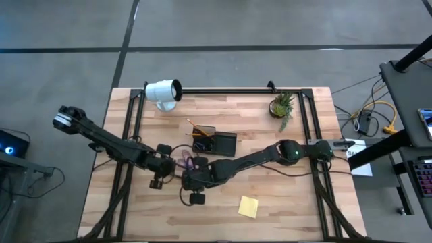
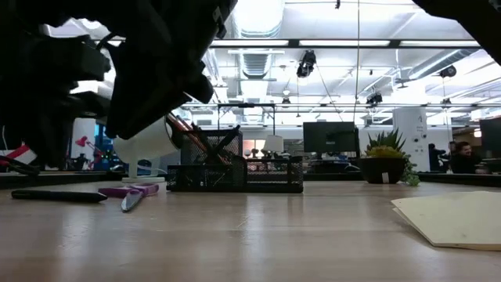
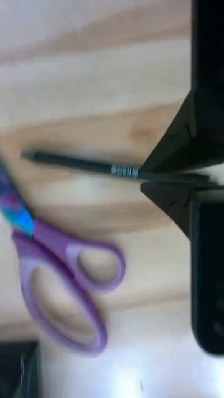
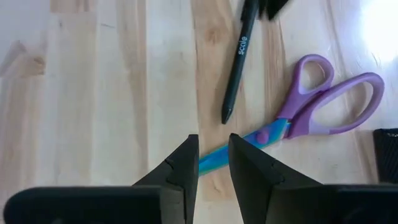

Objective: Pick and place office supplies into organizer
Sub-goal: Put the black pen into the black desk organizer

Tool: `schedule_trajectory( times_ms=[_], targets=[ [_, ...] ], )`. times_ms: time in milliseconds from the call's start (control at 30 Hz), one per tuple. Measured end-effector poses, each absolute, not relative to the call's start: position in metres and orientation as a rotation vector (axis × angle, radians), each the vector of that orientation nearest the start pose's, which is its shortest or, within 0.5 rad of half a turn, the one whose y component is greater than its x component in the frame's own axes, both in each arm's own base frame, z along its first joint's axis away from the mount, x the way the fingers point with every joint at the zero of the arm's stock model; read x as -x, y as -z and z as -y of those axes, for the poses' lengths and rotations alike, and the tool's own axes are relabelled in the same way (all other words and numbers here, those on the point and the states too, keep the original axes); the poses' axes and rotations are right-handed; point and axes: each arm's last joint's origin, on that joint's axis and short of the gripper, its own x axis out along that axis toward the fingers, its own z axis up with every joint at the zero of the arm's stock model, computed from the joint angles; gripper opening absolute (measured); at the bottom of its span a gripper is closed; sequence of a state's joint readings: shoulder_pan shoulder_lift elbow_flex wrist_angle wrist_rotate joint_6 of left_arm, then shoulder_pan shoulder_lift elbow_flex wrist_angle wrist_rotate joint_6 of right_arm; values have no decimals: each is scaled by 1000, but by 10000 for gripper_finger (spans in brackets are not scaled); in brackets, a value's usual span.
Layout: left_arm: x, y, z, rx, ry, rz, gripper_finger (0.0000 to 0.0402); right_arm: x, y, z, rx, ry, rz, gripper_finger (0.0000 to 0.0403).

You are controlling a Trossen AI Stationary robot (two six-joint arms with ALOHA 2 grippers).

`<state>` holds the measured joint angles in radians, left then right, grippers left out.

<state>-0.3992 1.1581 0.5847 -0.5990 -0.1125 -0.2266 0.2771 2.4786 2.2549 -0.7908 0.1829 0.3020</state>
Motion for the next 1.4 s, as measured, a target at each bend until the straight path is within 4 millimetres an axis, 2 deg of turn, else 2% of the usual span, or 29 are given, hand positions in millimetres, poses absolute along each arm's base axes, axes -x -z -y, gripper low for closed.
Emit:
schedule_trajectory(
  times_ms=[167, 300, 467, 667, 900, 1000, 1167, 1400],
  targets=[
    [-171, -178, 72, -54, 167, -1156, 77, -513, -189, -142, -8, 38, -981, 91],
    [-170, -174, 71, -79, 176, -1166, 127, -513, -189, -141, 21, 24, -981, 105],
    [-170, -160, 71, -115, 174, -1231, 146, -513, -188, -142, 30, 19, -982, 117],
    [-175, -147, 73, -135, 162, -1299, 118, -512, -188, -143, 35, 18, -982, 115],
    [-183, -138, 77, -140, 164, -1323, 44, -506, -188, -156, 64, 9, -1004, 104],
    [-193, -141, 81, -131, 165, -1248, 18, -500, -188, -165, 96, 26, -1022, 101],
    [-201, -145, 84, -138, 197, -1175, 14, -495, -187, -173, 104, 22, -1040, 96],
    [-202, -147, 85, -148, 208, -1175, 15, -495, -187, -171, 89, 35, -1046, 85]
  ],
)
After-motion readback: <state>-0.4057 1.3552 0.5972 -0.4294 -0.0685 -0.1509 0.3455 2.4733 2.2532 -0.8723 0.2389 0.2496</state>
